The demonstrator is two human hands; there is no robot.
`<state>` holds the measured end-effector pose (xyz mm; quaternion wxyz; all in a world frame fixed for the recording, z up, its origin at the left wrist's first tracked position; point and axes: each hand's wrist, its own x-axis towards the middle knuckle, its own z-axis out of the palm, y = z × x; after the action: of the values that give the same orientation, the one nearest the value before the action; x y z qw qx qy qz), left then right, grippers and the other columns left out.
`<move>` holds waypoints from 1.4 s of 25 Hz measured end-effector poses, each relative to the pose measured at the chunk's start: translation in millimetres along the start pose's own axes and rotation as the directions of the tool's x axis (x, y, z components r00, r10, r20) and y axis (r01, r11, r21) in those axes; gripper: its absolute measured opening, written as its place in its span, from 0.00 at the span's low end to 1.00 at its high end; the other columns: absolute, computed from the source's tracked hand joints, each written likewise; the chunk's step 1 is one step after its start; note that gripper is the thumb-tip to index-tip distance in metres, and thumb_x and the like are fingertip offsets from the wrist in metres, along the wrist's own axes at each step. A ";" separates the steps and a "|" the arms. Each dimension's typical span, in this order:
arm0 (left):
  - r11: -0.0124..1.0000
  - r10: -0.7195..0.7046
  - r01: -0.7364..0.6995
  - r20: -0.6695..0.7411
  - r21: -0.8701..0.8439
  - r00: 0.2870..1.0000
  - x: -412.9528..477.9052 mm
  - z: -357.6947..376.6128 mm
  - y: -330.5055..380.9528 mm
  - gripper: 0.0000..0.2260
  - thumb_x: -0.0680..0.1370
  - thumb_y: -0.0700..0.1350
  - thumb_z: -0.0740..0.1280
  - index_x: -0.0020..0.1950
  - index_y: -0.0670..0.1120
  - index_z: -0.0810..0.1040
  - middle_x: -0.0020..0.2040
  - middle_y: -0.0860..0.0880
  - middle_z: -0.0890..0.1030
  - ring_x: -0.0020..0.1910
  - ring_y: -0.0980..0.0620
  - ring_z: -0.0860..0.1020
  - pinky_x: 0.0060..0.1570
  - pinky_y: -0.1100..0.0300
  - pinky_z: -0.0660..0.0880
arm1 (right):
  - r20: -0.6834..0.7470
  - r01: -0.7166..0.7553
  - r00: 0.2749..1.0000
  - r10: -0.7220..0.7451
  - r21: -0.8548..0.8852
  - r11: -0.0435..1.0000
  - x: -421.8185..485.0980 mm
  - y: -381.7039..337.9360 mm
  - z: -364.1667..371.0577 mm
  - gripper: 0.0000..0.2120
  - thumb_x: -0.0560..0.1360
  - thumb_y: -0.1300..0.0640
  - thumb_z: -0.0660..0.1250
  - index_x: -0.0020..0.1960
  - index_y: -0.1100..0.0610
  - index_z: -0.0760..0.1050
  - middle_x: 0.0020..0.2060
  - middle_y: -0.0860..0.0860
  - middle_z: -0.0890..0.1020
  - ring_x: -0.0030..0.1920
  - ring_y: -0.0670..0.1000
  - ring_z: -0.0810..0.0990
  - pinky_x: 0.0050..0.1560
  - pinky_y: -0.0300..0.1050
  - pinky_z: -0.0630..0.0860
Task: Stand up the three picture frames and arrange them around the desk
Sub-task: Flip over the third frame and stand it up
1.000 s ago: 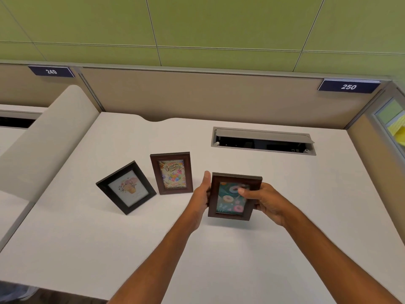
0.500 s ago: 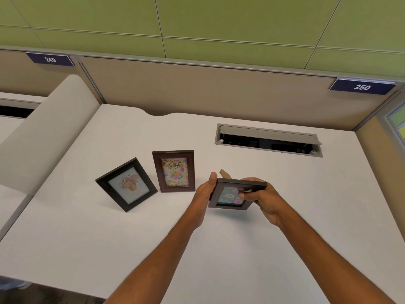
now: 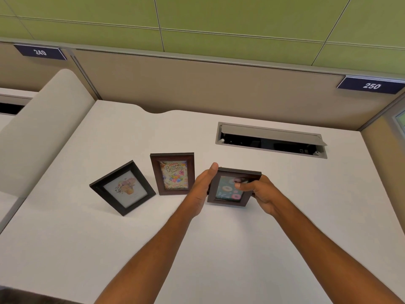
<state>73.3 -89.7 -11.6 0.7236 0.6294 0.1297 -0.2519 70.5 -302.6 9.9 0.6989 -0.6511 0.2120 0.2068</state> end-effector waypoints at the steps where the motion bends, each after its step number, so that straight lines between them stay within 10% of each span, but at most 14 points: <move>1: 1.000 -0.010 0.010 0.005 -0.013 1.000 3.5 -0.6 1.4 0.48 0.67 0.82 0.70 0.79 0.53 0.77 0.73 0.48 0.84 0.75 0.46 0.79 0.83 0.41 0.65 | -0.002 -0.003 1.000 0.003 -0.005 1.000 3.4 -2.2 0.7 0.17 0.71 0.72 0.79 0.59 0.61 0.87 0.53 0.54 0.91 0.65 0.61 0.85 0.68 0.55 0.77; 15: 0.996 -0.092 0.091 -0.045 -0.025 0.995 31.4 -0.5 11.1 0.35 0.75 0.77 0.66 0.74 0.58 0.80 0.69 0.49 0.87 0.73 0.46 0.81 0.82 0.41 0.66 | -0.062 -0.059 0.996 0.059 0.007 0.998 38.1 -1.9 0.5 0.24 0.72 0.70 0.80 0.67 0.62 0.81 0.61 0.60 0.88 0.66 0.64 0.83 0.74 0.64 0.76; 26: 0.995 -0.097 0.095 -0.056 -0.023 0.994 32.7 3.4 18.2 0.28 0.72 0.82 0.60 0.49 0.65 0.90 0.50 0.57 0.92 0.48 0.60 0.90 0.52 0.57 0.79 | -0.085 -0.087 0.992 0.088 0.015 0.996 40.8 6.9 0.7 0.20 0.73 0.75 0.76 0.57 0.55 0.82 0.58 0.57 0.89 0.56 0.58 0.87 0.57 0.54 0.84; 33: 0.999 -0.040 0.038 -0.212 -0.015 0.976 -0.7 14.2 0.2 0.35 0.71 0.78 0.67 0.67 0.54 0.79 0.54 0.61 0.89 0.50 0.70 0.85 0.43 0.73 0.78 | -0.102 -0.055 0.993 0.055 0.006 0.998 32.1 11.4 -7.5 0.29 0.71 0.78 0.75 0.68 0.59 0.78 0.60 0.57 0.87 0.61 0.59 0.85 0.61 0.56 0.84; 35: 0.999 -0.049 0.050 -0.250 -0.002 0.967 -16.4 16.9 -11.0 0.38 0.74 0.75 0.69 0.76 0.53 0.74 0.70 0.58 0.82 0.63 0.66 0.82 0.58 0.67 0.75 | -0.110 -0.049 0.993 0.050 0.004 0.999 26.8 14.7 -12.0 0.31 0.71 0.78 0.75 0.70 0.59 0.76 0.60 0.57 0.87 0.62 0.59 0.85 0.62 0.56 0.83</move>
<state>51.6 -103.8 -9.6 0.6936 0.6543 0.2348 -0.1888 84.0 -313.2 -18.2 0.6810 -0.6558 0.2665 0.1876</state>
